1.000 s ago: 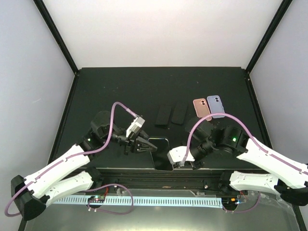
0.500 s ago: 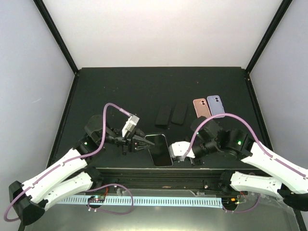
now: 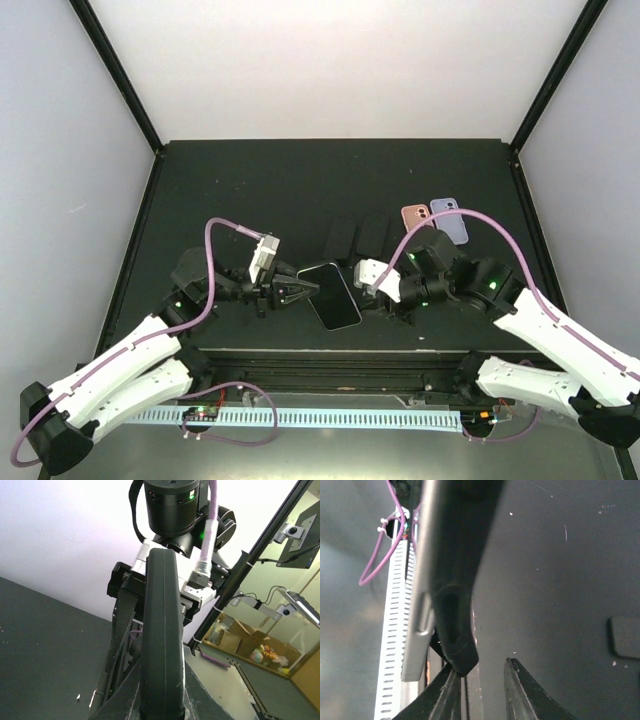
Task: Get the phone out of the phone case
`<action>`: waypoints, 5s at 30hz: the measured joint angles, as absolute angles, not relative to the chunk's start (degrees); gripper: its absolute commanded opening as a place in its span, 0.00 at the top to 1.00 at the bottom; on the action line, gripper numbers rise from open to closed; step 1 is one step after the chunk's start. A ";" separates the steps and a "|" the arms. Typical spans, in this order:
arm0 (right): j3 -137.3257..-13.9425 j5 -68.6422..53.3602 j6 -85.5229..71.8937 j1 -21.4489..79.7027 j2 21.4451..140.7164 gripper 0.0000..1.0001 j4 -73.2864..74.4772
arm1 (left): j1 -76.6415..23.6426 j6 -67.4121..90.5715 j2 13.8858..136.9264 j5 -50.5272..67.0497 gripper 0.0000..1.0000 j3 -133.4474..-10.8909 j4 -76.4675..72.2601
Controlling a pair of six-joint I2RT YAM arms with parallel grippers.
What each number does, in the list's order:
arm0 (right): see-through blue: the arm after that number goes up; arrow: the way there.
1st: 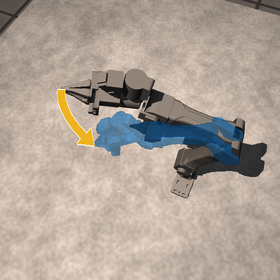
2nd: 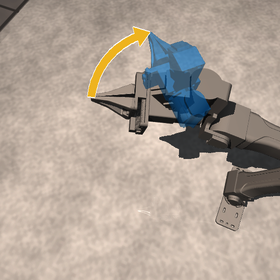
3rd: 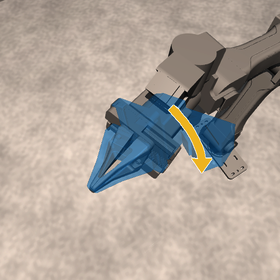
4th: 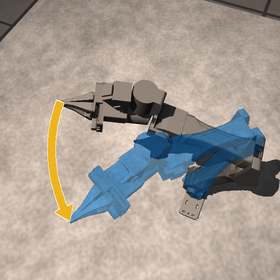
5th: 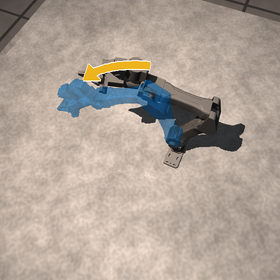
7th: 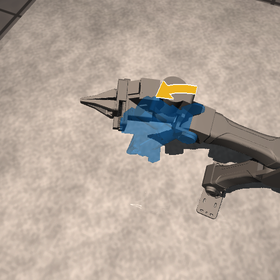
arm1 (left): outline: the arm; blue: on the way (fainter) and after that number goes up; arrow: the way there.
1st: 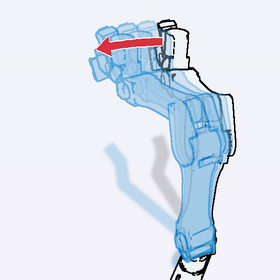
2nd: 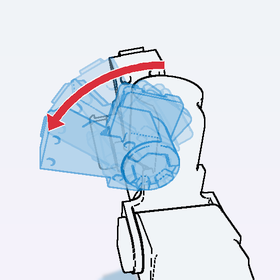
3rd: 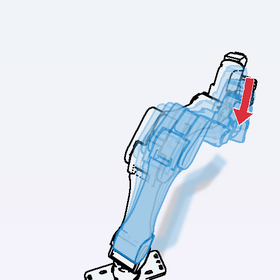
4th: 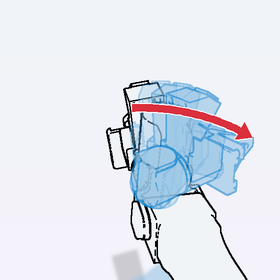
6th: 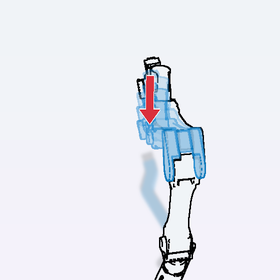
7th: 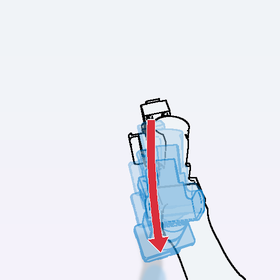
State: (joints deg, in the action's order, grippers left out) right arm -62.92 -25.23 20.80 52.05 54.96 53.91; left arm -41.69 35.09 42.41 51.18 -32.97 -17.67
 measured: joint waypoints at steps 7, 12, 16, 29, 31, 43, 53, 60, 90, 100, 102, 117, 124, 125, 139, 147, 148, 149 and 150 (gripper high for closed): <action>-63.90 -30.65 16.32 47.40 57.14 0.59 53.19 | -41.67 33.58 41.74 48.84 0.98 -32.45 -16.78; -65.95 -39.55 13.58 42.44 60.99 0.53 52.42 | -41.67 32.62 41.69 47.18 0.99 -32.42 -16.88; -66.19 -44.62 11.27 40.62 62.28 0.45 50.68 | -41.69 32.51 41.34 46.50 0.98 -32.40 -16.86; -66.30 -52.10 7.57 39.09 63.26 0.57 45.43 | -42.06 32.47 44.14 47.40 0.98 -33.87 -19.33; -66.24 -52.58 7.35 38.74 63.02 0.72 45.41 | -41.91 31.81 45.17 47.24 0.98 -35.03 -18.35; -51.27 -47.48 -8.32 35.68 64.23 0.99 22.02 | -35.33 27.57 57.17 27.66 0.36 -43.68 -0.89; -45.10 -35.55 -27.46 34.65 77.03 0.99 13.85 | -36.75 21.06 60.73 -1.32 0.36 -49.39 5.06; -45.98 -30.52 -34.72 34.61 81.58 0.99 15.07 | -50.35 16.53 60.75 -13.02 0.38 -47.92 9.23; -41.76 -23.75 -47.11 27.31 77.78 0.99 18.33 | -70.32 -5.72 77.52 -32.53 0.45 -47.18 10.55; -41.56 -29.89 -49.25 26.20 77.41 0.99 15.59 | -70.37 -14.72 82.24 -30.65 0.45 -49.01 5.69; -41.30 -30.39 -49.69 26.20 76.88 0.99 14.92 | -70.37 -16.14 82.35 -30.37 0.45 -49.41 5.50; -40.56 -34.26 -51.35 26.20 76.99 0.99 11.66 | -70.37 -22.48 86.26 -32.80 0.53 -51.35 5.85; -40.56 -35.29 -51.35 26.20 77.93 0.99 10.59 | -70.63 -24.64 88.53 -37.12 0.61 -51.35 4.47; -40.56 -35.31 -51.33 26.20 77.95 0.99 10.57 | -70.72 -25.06 88.66 -37.80 0.62 -51.35 4.10; -40.56 -38.00 -51.40 26.13 78.83 0.99 8.19 | -71.40 -28.88 90.24 -42.22 0.81 -50.41 -1.34; -40.56 -38.30 -51.83 25.91 78.83 0.99 8.05 | -71.44 -28.84 90.54 -45.76 0.98 -49.76 -5.21; -40.56 -38.35 -51.94 25.87 78.83 0.99 8.03 | -71.44 -28.77 90.39 -45.98 0.98 -49.43 -5.82; -40.56 -38.39 -51.99 25.80 78.85 0.99 7.97 | -71.44 -28.67 90.19 -46.19 0.98 -49.04 -6.48; -40.56 -38.52 -51.99 25.71 78.83 0.99 7.94 | -71.44 -28.56 89.97 -46.33 0.98 -48.53 -7.05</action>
State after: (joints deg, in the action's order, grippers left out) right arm -40.56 -38.52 -51.99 25.71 78.83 7.94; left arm -71.44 -28.56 89.97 -46.33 -48.53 -7.05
